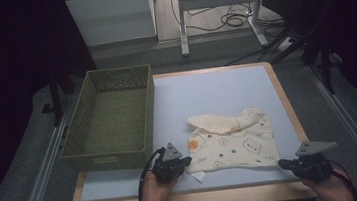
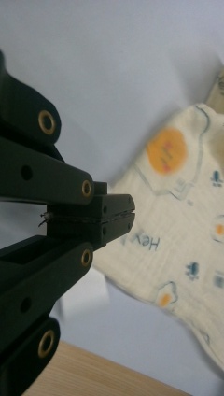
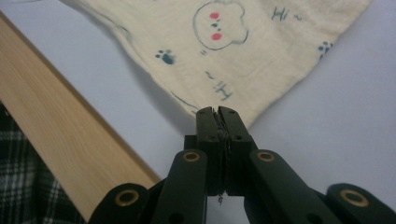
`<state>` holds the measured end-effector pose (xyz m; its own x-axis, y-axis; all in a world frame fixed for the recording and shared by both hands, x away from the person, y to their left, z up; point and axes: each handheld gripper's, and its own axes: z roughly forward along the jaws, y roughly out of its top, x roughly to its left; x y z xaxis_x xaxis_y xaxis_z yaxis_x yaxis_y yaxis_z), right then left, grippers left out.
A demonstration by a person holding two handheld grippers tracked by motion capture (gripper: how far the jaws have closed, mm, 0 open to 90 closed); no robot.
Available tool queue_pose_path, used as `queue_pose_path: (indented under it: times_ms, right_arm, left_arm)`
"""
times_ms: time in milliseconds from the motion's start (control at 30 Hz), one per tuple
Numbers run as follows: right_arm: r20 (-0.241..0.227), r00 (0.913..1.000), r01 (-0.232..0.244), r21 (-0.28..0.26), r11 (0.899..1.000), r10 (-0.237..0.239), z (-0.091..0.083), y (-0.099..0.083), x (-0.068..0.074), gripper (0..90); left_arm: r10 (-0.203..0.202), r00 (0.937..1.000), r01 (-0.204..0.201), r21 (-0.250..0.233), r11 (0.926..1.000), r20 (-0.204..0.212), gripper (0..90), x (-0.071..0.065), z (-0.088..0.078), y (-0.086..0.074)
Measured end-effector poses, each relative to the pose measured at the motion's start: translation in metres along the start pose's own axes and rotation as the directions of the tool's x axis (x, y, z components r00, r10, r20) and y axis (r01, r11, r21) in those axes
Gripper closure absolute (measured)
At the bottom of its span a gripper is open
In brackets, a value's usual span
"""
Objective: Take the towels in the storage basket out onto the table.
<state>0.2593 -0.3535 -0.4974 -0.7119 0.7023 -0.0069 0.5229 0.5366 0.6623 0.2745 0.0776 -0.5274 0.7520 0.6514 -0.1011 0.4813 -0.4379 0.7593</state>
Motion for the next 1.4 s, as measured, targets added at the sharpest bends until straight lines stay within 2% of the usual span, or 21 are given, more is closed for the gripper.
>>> queue_pose_path:
  times_ms: [33, 67, 133, 167, 233, 333, 400, 467, 533, 600, 633, 700, 933, 1200, 1400]
  right_arm:
    - [0.001, 1.0, 0.005, 0.009, 1.0, -0.005, 0.0, -0.003, 0.001, 87.7]
    - [-0.012, 0.9999, -0.001, 0.007, 1.0, 0.001, 0.0, -0.004, 0.001, 87.0]
    - [-0.034, 0.9993, -0.015, -0.011, 1.0, 0.015, -0.001, -0.005, 0.0, 84.4]
    - [-0.042, 0.9989, -0.021, -0.024, 0.999, 0.02, -0.002, -0.003, -0.001, 80.7]
    - [-0.042, 0.9988, -0.026, -0.04, 0.999, 0.024, -0.002, 0.002, -0.002, 77.7]
    - [-0.034, 0.9994, -0.014, -0.058, 0.998, 0.012, 0.001, 0.014, -0.003, 72.4]
    - [-0.041, 0.9991, 0.003, -0.064, 0.998, -0.006, 0.006, 0.024, -0.002, 71.1]
    - [-0.037, 0.9991, 0.018, -0.068, 0.998, -0.021, 0.011, 0.032, 0.0, 70.5]
    - [-0.047, 0.9985, 0.025, -0.073, 0.997, -0.029, 0.019, 0.04, 0.0, 70.3]
    - [-0.056, 0.998, 0.024, -0.076, 0.997, -0.029, 0.029, 0.047, -0.002, 69.5]
    - [-0.059, 0.9978, 0.023, -0.08, 0.997, -0.028, 0.033, 0.051, -0.003, 69.5]
    - [-0.066, 0.9974, 0.025, -0.082, 0.996, -0.031, 0.043, 0.059, -0.005, 68.2]
    - [-0.054, 0.9972, 0.047, -0.094, 0.995, -0.052, 0.07, 0.089, -0.011, 63.0]
    - [-0.053, 0.9973, 0.045, -0.11, 0.993, -0.051, 0.096, 0.12, -0.017, 56.4]
    - [-0.032, 0.9986, 0.041, -0.062, 0.997, -0.043, 0.125, 0.128, -0.023, 57.6]
  left_arm:
    - [-0.006, 0.9999, 0.005, 0.006, 1.0, 0.013, 89.2, 0.0, 0.0, -0.001]
    - [-0.01, 0.9999, 0.01, 0.006, 0.9999, 0.013, 82.3, 0.001, 0.001, -0.002]
    - [-0.026, 0.9995, 0.025, -0.02, 0.9995, -0.019, 67.7, 0.002, 0.002, -0.003]
    - [-0.032, 0.9993, 0.032, -0.023, 0.9992, -0.017, 61.9, 0.004, 0.003, -0.002]
    - [-0.035, 0.9986, 0.034, -0.03, 0.999, -0.039, 48.1, 0.005, 0.006, 0.0]
    - [-0.017, 0.9953, 0.017, 0.006, 0.9998, -0.095, 32.8, 0.006, 0.017, 0.002]
    - [-0.018, 0.9943, 0.022, 0.039, 0.999, -0.106, 27.7, 0.008, 0.025, 0.001]
    - [-0.024, 0.9939, 0.029, 0.042, 0.9987, -0.108, 25.0, 0.009, 0.026, 0.002]
    - [-0.035, 0.9964, 0.038, 0.041, 0.9984, -0.077, 20.9, 0.011, 0.026, 0.002]
    - [-0.037, 0.9973, 0.039, 0.043, 0.9983, -0.063, 18.3, 0.012, 0.026, 0.002]
    - [-0.036, 0.997, 0.04, 0.045, 0.9982, -0.068, 18.2, 0.011, 0.027, 0.002]
    - [-0.007, 0.9959, 0.012, 0.054, 0.9985, -0.09, 18.2, 0.008, 0.028, 0.003]
    - [-0.009, 0.9959, 0.014, 0.049, 0.9987, -0.09, 17.8, 0.008, 0.028, 0.002]
    - [-0.01, 0.9956, 0.015, 0.048, 0.9987, -0.093, 17.5, 0.008, 0.028, 0.002]
    - [-0.011, 0.9955, 0.015, 0.048, 0.9987, -0.094, 17.4, 0.008, 0.028, 0.002]
